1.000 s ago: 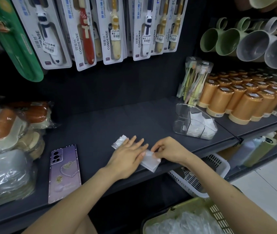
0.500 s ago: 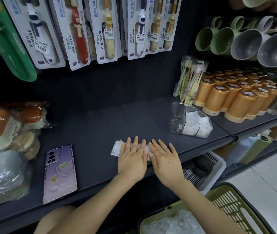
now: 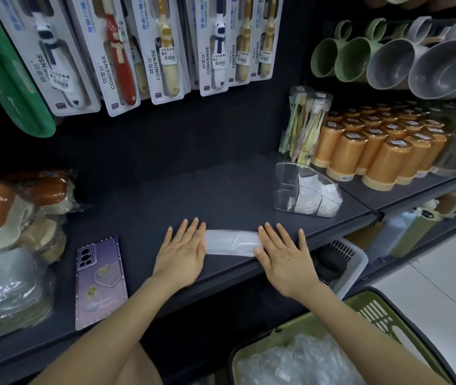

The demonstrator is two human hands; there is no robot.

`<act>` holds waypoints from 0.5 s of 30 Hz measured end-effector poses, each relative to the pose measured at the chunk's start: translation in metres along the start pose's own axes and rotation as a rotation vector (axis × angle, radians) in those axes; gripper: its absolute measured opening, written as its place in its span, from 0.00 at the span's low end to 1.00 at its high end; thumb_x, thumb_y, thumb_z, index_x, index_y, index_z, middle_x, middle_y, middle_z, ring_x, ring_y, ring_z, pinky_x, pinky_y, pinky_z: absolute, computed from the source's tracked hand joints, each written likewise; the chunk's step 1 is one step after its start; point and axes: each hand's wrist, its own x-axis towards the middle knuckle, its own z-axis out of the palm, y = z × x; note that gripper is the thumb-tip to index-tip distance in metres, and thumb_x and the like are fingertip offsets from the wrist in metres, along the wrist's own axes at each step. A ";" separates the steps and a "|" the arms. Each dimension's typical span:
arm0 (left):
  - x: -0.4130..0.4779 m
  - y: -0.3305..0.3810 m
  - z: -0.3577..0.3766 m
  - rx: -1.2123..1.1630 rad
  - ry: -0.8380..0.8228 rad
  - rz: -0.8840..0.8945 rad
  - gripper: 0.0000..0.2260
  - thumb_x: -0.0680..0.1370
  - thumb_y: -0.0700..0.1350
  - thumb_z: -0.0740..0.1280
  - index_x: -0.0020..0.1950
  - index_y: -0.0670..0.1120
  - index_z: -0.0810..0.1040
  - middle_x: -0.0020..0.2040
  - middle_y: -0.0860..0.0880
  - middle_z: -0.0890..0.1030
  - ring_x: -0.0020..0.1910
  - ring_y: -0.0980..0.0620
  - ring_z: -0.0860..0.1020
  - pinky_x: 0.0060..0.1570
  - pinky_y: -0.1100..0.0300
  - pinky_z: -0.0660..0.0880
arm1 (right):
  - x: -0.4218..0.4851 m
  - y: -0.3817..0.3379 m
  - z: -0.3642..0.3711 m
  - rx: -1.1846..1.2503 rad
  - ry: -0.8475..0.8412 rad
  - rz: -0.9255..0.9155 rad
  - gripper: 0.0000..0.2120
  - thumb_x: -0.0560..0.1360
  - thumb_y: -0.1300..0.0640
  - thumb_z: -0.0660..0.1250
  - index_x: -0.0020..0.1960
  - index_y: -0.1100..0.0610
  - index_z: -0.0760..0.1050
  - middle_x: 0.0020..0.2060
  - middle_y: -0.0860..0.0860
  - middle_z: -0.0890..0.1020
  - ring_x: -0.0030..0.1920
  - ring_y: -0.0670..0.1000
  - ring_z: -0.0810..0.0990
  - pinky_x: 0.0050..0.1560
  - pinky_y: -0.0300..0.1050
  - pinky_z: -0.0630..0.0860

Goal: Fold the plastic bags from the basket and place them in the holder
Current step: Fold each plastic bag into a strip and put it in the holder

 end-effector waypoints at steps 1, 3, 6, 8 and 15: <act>0.000 0.000 0.000 -0.006 -0.002 -0.001 0.23 0.84 0.51 0.39 0.79 0.49 0.43 0.80 0.53 0.43 0.78 0.54 0.40 0.74 0.54 0.35 | 0.000 0.001 -0.004 0.012 -0.029 0.014 0.56 0.61 0.33 0.11 0.79 0.51 0.49 0.78 0.46 0.52 0.78 0.50 0.46 0.74 0.59 0.37; -0.001 0.001 0.000 -0.008 -0.001 -0.008 0.23 0.84 0.50 0.40 0.79 0.49 0.43 0.80 0.52 0.43 0.78 0.53 0.40 0.75 0.54 0.35 | 0.000 -0.005 -0.010 0.120 0.054 0.120 0.51 0.69 0.33 0.20 0.76 0.54 0.62 0.76 0.52 0.62 0.77 0.54 0.57 0.74 0.60 0.45; -0.001 0.003 0.000 -0.010 0.000 -0.006 0.23 0.84 0.50 0.40 0.79 0.49 0.42 0.80 0.52 0.43 0.78 0.53 0.40 0.75 0.53 0.36 | -0.001 -0.018 -0.009 0.070 0.428 0.316 0.33 0.78 0.40 0.46 0.41 0.61 0.82 0.42 0.59 0.81 0.44 0.62 0.80 0.48 0.55 0.73; -0.001 0.003 -0.001 -0.009 -0.007 -0.009 0.23 0.84 0.50 0.40 0.79 0.49 0.42 0.80 0.51 0.43 0.78 0.53 0.40 0.75 0.53 0.36 | 0.000 -0.028 -0.005 0.067 0.448 0.400 0.24 0.73 0.42 0.58 0.33 0.60 0.80 0.34 0.56 0.78 0.38 0.60 0.77 0.41 0.51 0.72; -0.003 0.000 -0.002 -0.188 0.012 -0.033 0.25 0.84 0.53 0.42 0.79 0.48 0.39 0.80 0.48 0.43 0.78 0.51 0.40 0.75 0.55 0.37 | 0.009 -0.042 -0.018 0.338 0.270 0.583 0.10 0.77 0.50 0.63 0.46 0.49 0.83 0.48 0.49 0.80 0.54 0.56 0.75 0.51 0.46 0.65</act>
